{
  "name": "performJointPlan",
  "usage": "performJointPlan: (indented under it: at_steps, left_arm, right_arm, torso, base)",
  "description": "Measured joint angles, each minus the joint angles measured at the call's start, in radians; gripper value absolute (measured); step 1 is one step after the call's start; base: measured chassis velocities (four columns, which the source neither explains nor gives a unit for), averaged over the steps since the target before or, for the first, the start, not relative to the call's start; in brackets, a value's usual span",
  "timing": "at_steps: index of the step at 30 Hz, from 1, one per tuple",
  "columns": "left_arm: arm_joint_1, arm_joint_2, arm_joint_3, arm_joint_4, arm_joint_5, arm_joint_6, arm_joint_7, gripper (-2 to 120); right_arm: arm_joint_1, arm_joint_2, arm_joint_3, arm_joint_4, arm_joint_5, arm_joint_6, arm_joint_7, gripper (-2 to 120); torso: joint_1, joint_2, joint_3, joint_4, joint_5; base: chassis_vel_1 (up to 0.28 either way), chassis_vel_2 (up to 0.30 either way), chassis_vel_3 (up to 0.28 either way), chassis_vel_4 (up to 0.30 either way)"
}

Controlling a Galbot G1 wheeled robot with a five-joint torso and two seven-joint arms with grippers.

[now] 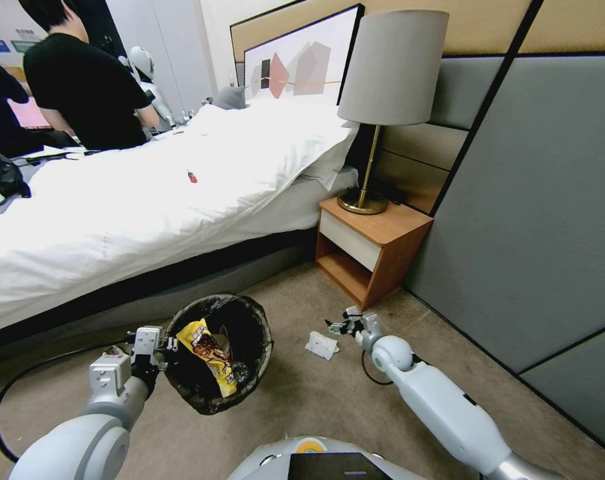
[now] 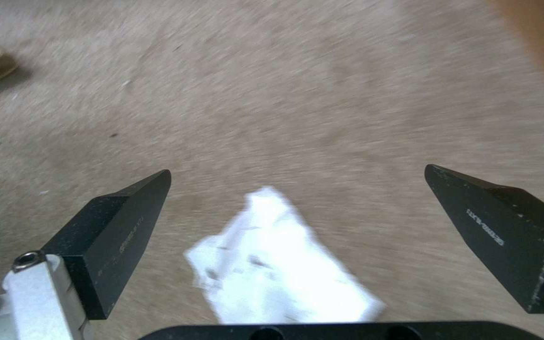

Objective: Pick up the trash bin, then pick up the garbage from the floor and place it into the trash bin.

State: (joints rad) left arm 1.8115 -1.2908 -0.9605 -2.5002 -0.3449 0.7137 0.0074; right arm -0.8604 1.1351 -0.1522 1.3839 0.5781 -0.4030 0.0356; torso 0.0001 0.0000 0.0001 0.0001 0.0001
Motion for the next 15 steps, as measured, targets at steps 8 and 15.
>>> performJointPlan:
  at_steps: [8, 15]
  left_arm:
    - [-0.009, 0.001, 0.001, 0.0, 0.0, -0.001, -0.001, 1]
    - [-0.011, 0.005, 0.003, 0.0, 0.0, -0.001, -0.002, 1]
  right_arm:
    - [0.09, 0.086, -0.051, -0.139, 0.014, -0.004, -0.017, 100]
    - [0.117, 0.115, -0.066, -0.199, 0.019, -0.013, -0.039, 100]
  torso:
    - [0.0, 0.0, 0.0, 0.0, -0.0001]
    - [0.0, 0.0, 0.0, -0.0003, -0.0003]
  base:
    - [0.0, 0.0, 0.0, 0.0]
    - [0.0, 0.0, 0.0, 0.0]
